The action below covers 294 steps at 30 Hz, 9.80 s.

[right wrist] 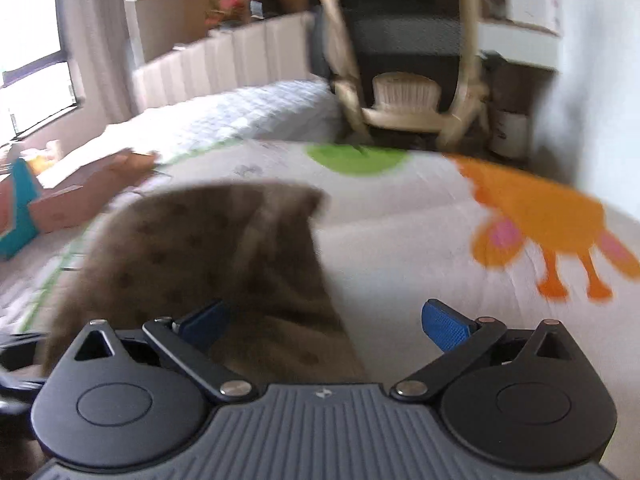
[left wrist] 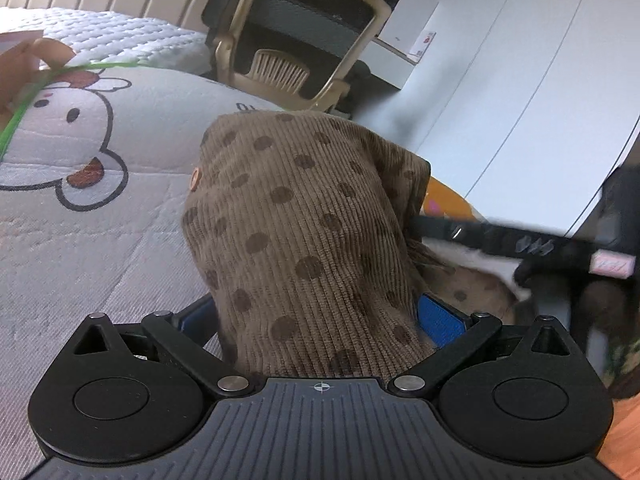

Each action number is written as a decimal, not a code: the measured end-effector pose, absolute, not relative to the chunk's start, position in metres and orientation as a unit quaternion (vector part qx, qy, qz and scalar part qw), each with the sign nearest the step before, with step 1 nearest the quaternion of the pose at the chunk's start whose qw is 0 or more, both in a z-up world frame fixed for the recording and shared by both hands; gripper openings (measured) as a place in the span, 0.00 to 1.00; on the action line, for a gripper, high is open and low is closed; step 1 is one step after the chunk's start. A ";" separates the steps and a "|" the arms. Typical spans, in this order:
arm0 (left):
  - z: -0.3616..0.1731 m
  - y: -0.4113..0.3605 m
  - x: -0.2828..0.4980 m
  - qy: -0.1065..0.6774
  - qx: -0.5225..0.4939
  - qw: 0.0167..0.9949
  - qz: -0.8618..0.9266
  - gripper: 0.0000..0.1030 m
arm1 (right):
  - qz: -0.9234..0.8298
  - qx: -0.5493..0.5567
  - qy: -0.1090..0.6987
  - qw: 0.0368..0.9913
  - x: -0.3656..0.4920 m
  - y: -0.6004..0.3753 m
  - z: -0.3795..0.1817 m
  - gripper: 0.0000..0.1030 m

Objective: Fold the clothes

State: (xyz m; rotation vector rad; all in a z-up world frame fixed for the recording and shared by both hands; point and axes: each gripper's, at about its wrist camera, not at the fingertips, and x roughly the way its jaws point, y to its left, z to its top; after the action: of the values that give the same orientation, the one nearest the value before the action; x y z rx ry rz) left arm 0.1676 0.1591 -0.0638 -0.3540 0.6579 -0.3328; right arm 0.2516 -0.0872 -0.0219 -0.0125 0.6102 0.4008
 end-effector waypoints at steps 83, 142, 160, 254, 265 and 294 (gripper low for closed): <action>-0.049 0.195 0.165 0.342 -0.183 0.913 -0.128 1.00 | 0.284 -0.037 0.304 0.909 0.264 -0.065 0.002 1.00; -0.023 0.187 0.192 0.364 -0.304 0.862 -0.179 1.00 | 0.302 -0.058 0.325 0.894 0.236 -0.064 -0.048 1.00; -0.049 0.192 0.166 0.329 -0.139 0.930 -0.091 1.00 | 0.303 -0.056 0.318 0.897 0.236 -0.093 -0.018 1.00; -0.047 0.104 0.078 0.352 -0.006 0.936 0.012 1.00 | 0.228 -0.085 0.327 0.913 0.145 -0.114 -0.062 1.00; -0.049 0.103 0.080 0.351 0.000 0.936 0.013 1.00 | 0.229 -0.081 0.327 0.913 0.145 -0.116 -0.061 1.00; -0.049 0.107 0.081 0.351 -0.007 0.936 0.008 1.00 | 0.230 -0.080 0.326 0.913 0.147 -0.115 -0.063 1.00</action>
State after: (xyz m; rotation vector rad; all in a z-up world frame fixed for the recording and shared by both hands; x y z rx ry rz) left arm 0.0811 0.1074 -0.0488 -0.0135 0.7163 0.0155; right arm 0.1470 -0.1153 -0.0632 -0.1657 0.6713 0.4744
